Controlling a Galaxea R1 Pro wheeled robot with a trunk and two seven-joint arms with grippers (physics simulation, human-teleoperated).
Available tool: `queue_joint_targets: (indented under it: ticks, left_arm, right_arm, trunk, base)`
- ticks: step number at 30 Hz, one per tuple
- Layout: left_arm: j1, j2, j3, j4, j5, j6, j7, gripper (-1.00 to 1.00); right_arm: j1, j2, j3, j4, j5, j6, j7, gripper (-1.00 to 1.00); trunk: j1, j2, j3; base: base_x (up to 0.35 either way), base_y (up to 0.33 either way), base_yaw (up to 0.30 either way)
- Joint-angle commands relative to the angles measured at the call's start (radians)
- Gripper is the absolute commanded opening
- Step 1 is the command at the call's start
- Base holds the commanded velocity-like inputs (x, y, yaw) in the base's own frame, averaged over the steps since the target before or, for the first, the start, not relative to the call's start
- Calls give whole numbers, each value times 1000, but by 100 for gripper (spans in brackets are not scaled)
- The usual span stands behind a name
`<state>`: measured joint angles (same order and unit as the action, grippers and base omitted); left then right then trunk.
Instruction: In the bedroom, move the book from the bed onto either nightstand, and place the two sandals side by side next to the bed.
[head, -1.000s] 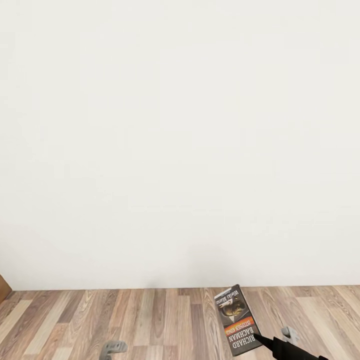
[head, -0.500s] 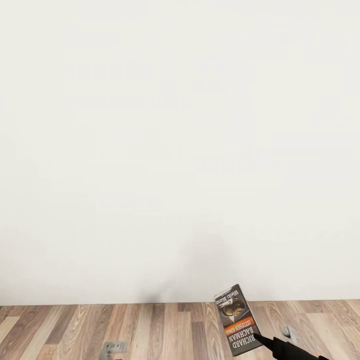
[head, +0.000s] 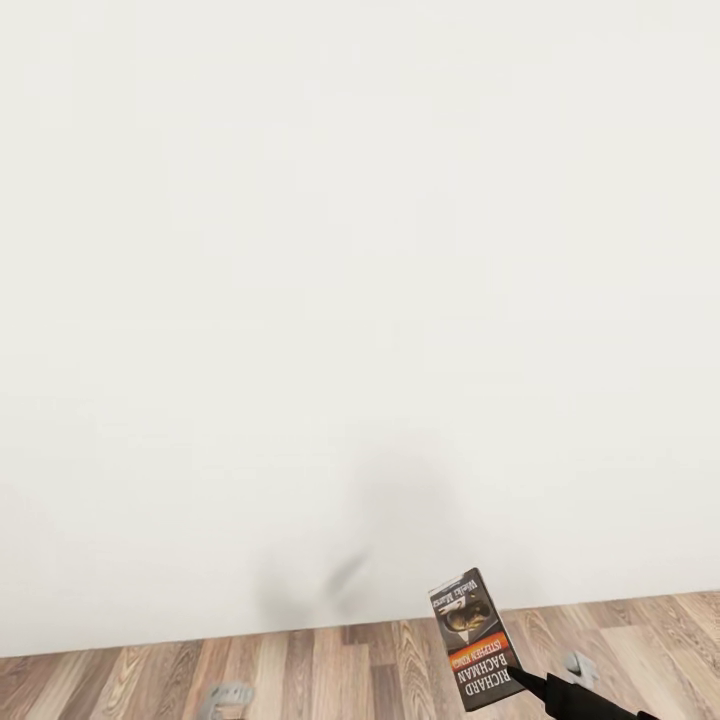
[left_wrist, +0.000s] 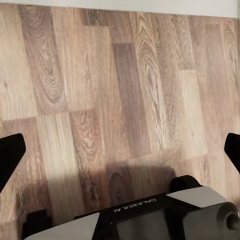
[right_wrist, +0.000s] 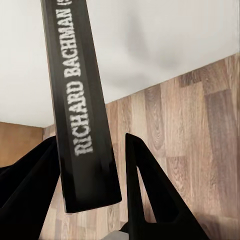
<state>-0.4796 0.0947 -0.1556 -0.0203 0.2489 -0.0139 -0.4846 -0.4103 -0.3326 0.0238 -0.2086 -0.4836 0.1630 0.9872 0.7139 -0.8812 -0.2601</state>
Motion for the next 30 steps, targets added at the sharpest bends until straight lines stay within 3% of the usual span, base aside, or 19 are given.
queue_joint_targets:
  ticks: [1, 15, 30]
  left_arm:
    - [-1, 0, -9, 0, 9, -1, -3, 100]
    - [-1, 1, -9, 0, 9, -1, -3, 100]
    - [-1, 2, -9, 0, 9, -2, -3, 100]
  right_arm:
    - [-1, 0, 2, 0, -9, 10, 2, -100]
    - [-1, 0, 2, 0, -9, 11, 2, -100]
    - [-1, 0, 2, 0, -9, 10, 2, -100]
  trunk:
    - [0, -1, -1]
    - [0, -1, -1]
    - [0, -1, -1]
  base:
    - [10, 0, -206]
    - [6, 0, -201]
    - [172, 0, -198]
